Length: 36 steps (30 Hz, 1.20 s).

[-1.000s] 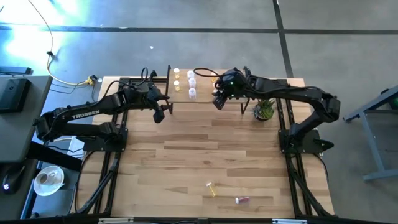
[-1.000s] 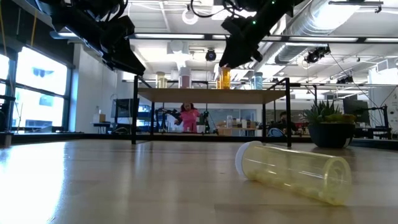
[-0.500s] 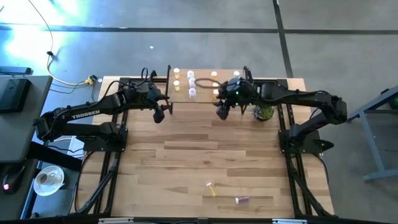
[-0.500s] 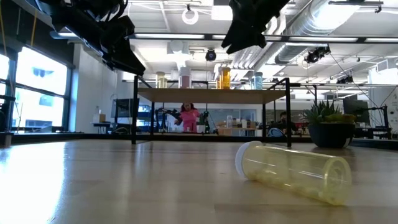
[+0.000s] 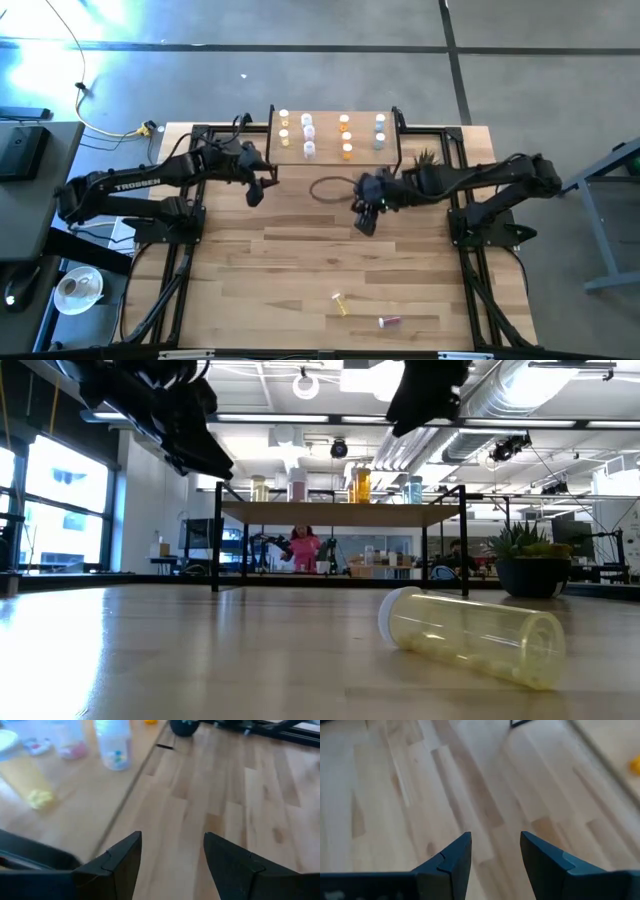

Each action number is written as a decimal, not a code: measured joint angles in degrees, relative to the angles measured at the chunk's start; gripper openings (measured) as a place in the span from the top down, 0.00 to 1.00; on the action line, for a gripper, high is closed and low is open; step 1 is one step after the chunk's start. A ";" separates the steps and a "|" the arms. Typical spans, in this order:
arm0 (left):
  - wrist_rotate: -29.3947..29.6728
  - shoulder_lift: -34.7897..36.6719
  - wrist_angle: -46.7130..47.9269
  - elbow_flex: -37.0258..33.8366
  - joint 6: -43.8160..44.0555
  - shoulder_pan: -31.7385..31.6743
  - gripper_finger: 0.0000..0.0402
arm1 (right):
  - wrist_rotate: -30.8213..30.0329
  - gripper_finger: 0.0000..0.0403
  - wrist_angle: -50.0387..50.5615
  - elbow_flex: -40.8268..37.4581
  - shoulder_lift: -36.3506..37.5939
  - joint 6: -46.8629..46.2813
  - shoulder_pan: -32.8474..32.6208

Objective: Pick and place medicine bottles onto shelf by color
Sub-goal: Put the yellow pill bottle on the shelf aligned with the other yellow pill bottles

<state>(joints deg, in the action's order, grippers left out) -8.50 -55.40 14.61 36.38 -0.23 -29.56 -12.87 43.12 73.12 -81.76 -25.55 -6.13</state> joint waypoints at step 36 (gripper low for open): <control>17.81 0.00 4.26 0.00 28.02 43.35 0.49 | -2.93 0.60 -16.90 -0.02 -12.55 -25.48 -24.98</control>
<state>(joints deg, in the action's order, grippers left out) 9.31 -55.40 18.87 36.38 27.79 13.80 -15.80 26.23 73.10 -94.31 -51.03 -31.12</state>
